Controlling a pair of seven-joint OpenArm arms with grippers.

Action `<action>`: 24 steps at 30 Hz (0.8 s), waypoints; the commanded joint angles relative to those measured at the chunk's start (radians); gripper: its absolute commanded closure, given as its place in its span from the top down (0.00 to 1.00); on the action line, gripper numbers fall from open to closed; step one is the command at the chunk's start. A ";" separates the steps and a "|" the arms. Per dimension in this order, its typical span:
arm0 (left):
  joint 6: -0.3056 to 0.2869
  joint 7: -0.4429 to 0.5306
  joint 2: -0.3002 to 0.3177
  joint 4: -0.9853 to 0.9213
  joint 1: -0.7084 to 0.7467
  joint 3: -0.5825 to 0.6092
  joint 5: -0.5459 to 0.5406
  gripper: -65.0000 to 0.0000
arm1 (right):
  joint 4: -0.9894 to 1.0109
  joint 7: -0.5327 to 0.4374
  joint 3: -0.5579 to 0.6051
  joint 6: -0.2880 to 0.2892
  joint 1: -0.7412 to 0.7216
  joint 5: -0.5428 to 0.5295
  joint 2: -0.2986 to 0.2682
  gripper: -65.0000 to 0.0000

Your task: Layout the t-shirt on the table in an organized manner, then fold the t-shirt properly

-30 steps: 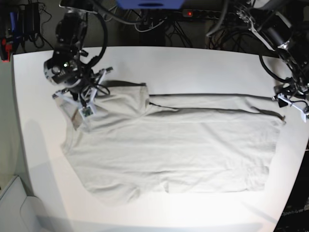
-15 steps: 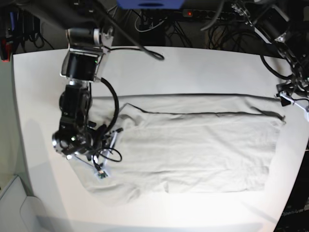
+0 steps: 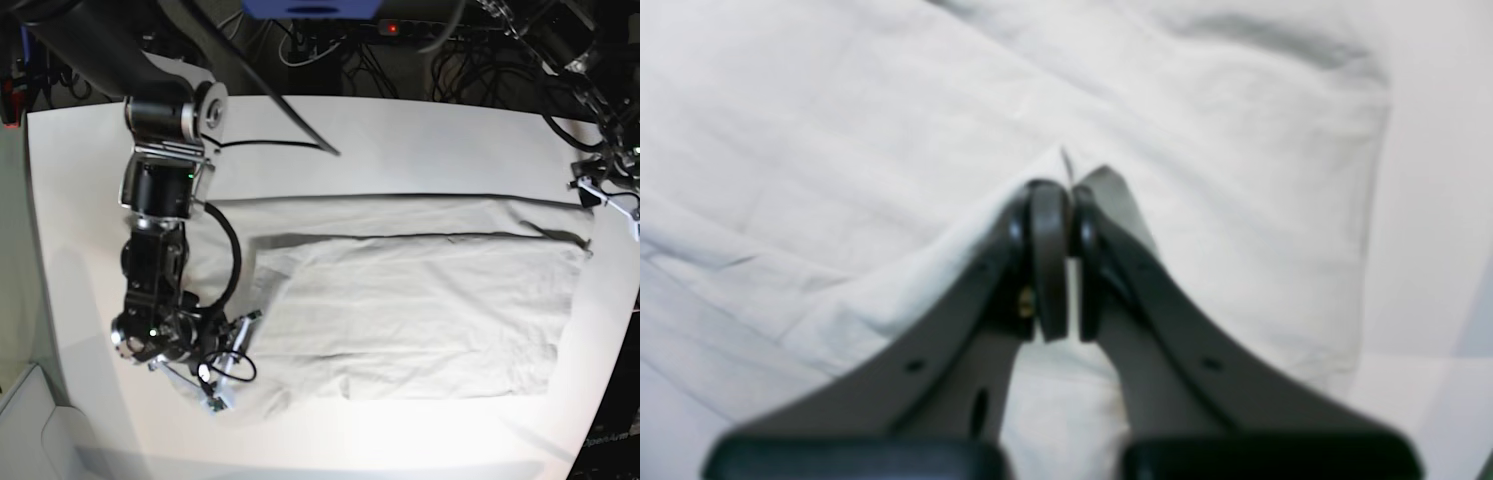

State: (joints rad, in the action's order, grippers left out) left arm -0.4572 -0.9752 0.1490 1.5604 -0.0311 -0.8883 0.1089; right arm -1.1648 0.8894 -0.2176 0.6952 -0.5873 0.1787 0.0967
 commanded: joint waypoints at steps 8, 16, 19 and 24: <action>-0.002 0.017 0.018 0.022 -0.014 -0.001 -0.004 0.74 | -0.014 -0.023 0.002 0.003 -0.016 -0.014 -0.031 0.03; -0.005 0.020 0.016 0.022 -0.023 -0.064 -0.005 0.95 | -0.024 -0.016 0.001 0.003 0.034 -0.014 -0.045 0.53; -0.005 0.028 0.027 0.012 -0.023 -0.062 -0.065 1.00 | -0.091 -0.014 0.001 0.003 0.083 -0.014 -0.047 0.68; -0.005 0.029 0.044 0.001 -0.016 -0.059 -0.202 1.00 | -0.280 -0.014 0.001 0.003 0.208 -0.014 -0.047 0.71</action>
State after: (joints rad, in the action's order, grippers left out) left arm -0.4595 -0.9649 0.1692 1.5490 -0.0368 -0.9455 -0.0841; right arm -1.4242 0.8970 -0.2176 0.6952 -0.3527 0.1802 0.0502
